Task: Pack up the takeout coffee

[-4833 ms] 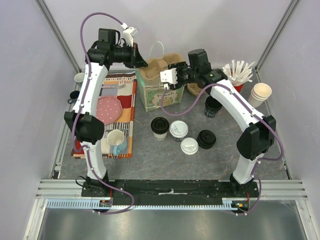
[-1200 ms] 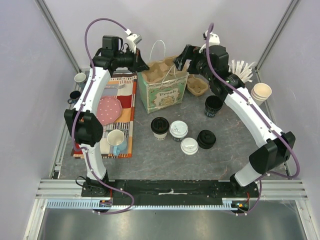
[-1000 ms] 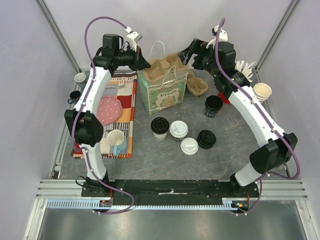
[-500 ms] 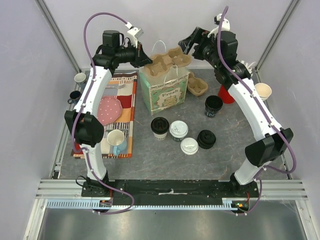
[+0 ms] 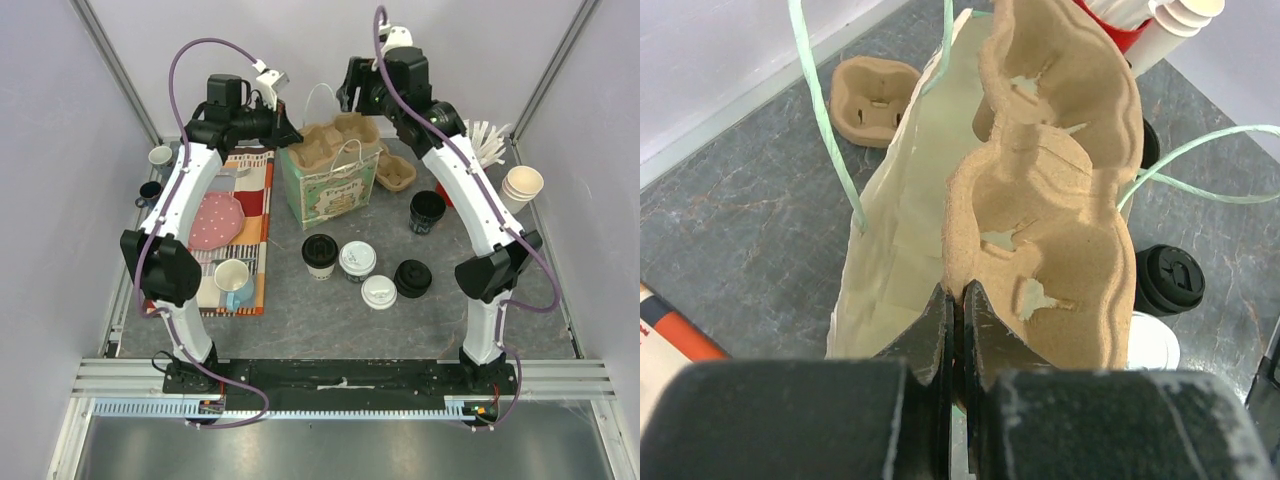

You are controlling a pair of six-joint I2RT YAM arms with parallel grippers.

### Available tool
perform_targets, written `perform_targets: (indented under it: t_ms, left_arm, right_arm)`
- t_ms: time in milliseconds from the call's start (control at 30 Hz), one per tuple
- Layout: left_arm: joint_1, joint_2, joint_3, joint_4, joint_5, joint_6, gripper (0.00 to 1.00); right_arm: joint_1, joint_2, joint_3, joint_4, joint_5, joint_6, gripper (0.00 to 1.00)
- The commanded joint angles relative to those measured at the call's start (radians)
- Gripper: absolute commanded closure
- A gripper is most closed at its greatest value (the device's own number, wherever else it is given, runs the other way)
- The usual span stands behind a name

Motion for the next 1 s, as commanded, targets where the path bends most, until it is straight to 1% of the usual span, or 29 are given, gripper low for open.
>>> perform_targets:
  t_ms: [0,100,133,167,200,267,333,467,533,633,700,800,867,900,967]
  left_arm:
    - [-0.011,-0.090,-0.030,0.050,-0.064,0.053,0.98]
    - [-0.011,-0.072,0.004,0.047,-0.080,0.093,0.98]
    - [-0.011,-0.061,0.011,0.045,-0.081,0.122,0.98]
    - [-0.013,-0.061,0.017,0.044,-0.083,0.142,0.98]
    - [-0.014,-0.062,0.016,0.033,-0.083,0.195,0.98]
    - [-0.019,-0.085,-0.018,0.021,-0.083,0.249,0.98]
    - [-0.017,-0.105,-0.047,0.027,-0.092,0.269,0.98]
    - [-0.002,-0.113,-0.055,0.048,-0.051,0.236,0.98]
    - [-0.006,-0.113,-0.045,0.050,0.015,0.251,0.98]
    - [-0.013,-0.105,-0.047,0.057,0.009,0.225,0.98]
    - [-0.013,-0.093,-0.045,0.062,0.000,0.214,0.98]
    - [-0.013,-0.085,-0.042,0.106,-0.009,0.184,0.98]
    - [-0.016,-0.073,-0.019,0.117,-0.001,0.177,0.98]
    - [-0.016,-0.069,-0.012,0.116,0.011,0.177,0.98]
    - [-0.019,-0.059,0.001,0.113,0.012,0.180,0.98]
  right_arm:
    - [0.077,-0.013,-0.014,-0.125,-0.034,-0.088,0.27]
    - [0.091,0.022,0.015,-0.165,-0.022,-0.098,0.29]
    - [0.093,0.050,0.026,-0.173,-0.023,-0.109,0.33]
    - [0.096,0.064,0.050,-0.183,-0.025,-0.114,0.35]
    - [0.097,0.091,0.058,-0.185,-0.031,-0.121,0.37]
    - [0.099,0.110,0.079,-0.194,-0.042,-0.148,0.38]
    - [0.096,0.116,0.082,-0.197,-0.037,-0.154,0.38]
    - [0.097,0.108,0.070,-0.200,-0.042,-0.183,0.39]
    - [0.099,0.107,0.072,-0.209,-0.040,-0.206,0.37]
    - [0.097,0.128,0.085,-0.219,-0.057,-0.230,0.36]
    - [0.097,0.159,0.102,-0.229,-0.085,-0.221,0.36]
    - [0.097,0.199,0.118,-0.245,-0.086,-0.201,0.37]
    - [0.097,0.213,0.141,-0.245,-0.063,-0.200,0.41]
    - [0.097,0.228,0.153,-0.243,-0.054,-0.194,0.48]
    - [0.096,0.239,0.193,-0.231,-0.057,-0.191,0.53]
